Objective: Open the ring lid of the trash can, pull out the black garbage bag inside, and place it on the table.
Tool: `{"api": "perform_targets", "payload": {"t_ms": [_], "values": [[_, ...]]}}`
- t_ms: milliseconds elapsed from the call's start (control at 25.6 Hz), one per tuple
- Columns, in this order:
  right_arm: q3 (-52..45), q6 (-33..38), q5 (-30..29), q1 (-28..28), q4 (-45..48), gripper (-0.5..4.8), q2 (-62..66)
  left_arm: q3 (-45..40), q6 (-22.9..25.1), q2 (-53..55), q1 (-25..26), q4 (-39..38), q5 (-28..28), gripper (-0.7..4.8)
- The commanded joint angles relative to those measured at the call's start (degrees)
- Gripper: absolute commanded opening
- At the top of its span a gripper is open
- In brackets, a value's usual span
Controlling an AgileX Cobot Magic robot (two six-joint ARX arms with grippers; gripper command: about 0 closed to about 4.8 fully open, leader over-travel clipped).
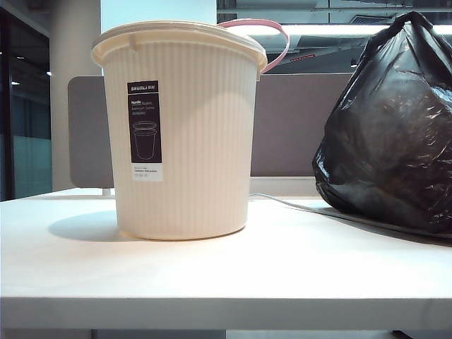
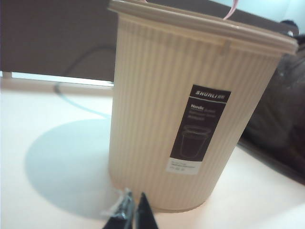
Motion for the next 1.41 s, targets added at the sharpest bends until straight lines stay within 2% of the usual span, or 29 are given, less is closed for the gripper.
{"api": "perform_targets", "payload": {"t_ms": [39, 157, 470, 1409], "values": [[-0.1, -4.6, 0.5, 0.1, -3.8, -0.05, 0.0, 0.2, 2.9, 0.0, 0.0, 0.7, 0.0, 0.16], [-0.1, -6.3, 1.4, 0.1, -8.1, -0.05, 0.0, 0.2, 5.6, 0.0, 0.0, -0.1, 0.0, 0.16], [-0.1, -7.3, 1.2, 0.1, -14.6, -0.05, 0.0, 0.2, 6.6, 0.0, 0.0, -5.2, 0.1, 0.17], [-0.1, -6.2, 1.4, 0.1, -15.3, -0.05, 0.0, 0.2, 6.6, 0.0, 0.0, -15.0, -0.2, 0.17]]}}
